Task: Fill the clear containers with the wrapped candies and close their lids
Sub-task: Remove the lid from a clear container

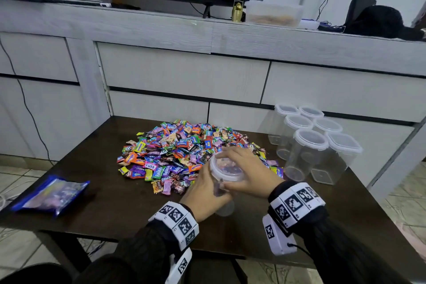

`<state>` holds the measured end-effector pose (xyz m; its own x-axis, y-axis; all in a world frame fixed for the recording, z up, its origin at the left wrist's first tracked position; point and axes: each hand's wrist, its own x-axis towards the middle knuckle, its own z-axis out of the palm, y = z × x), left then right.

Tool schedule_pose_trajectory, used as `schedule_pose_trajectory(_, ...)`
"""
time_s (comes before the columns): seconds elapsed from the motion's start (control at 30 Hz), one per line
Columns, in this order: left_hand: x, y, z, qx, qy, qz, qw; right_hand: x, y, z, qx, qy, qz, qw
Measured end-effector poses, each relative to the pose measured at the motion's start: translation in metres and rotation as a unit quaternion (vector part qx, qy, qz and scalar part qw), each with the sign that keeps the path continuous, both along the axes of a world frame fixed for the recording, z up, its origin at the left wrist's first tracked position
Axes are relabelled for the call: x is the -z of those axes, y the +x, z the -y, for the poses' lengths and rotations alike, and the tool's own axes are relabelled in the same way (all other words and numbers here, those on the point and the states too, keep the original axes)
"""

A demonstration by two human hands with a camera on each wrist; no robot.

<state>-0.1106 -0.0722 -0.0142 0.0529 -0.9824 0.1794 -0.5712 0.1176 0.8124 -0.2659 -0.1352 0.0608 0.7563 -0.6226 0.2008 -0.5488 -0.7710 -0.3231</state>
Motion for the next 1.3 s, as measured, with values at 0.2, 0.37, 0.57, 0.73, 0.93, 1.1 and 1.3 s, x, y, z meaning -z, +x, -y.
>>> schedule_pose_trajectory(0.2,-0.004,0.013,0.009,0.001,-0.016,0.000,1.000,-0.005,-0.012,-0.001,-0.055,-0.054,-0.021,0.997)
schedule_pose_trajectory(0.37,-0.006,0.004,0.028,0.112,0.026,-0.101,0.988,0.008,0.000,-0.005,0.005,-0.144,-0.120,0.982)
schedule_pose_trajectory(0.57,0.001,-0.001,0.029,0.141,-0.014,-0.165,0.976,0.015,-0.003,-0.009,-0.042,-0.314,-0.083,0.945)
schedule_pose_trajectory(0.73,-0.002,-0.005,0.041,0.121,-0.007,-0.134,0.984,0.013,-0.006,-0.006,-0.058,-0.400,-0.034,0.914)
schedule_pose_trajectory(0.93,-0.010,-0.007,0.041,0.091,0.002,-0.079,0.993,0.008,-0.014,0.001,-0.073,-0.414,-0.101,0.902)
schedule_pose_trajectory(1.1,-0.017,-0.009,0.042,0.102,0.016,-0.063,0.993,0.005,-0.018,0.008,-0.087,-0.436,-0.135,0.886)
schedule_pose_trajectory(1.3,-0.021,-0.017,0.046,0.122,0.025,-0.060,0.990,-0.005,-0.017,0.012,-0.100,-0.433,-0.075,0.893)
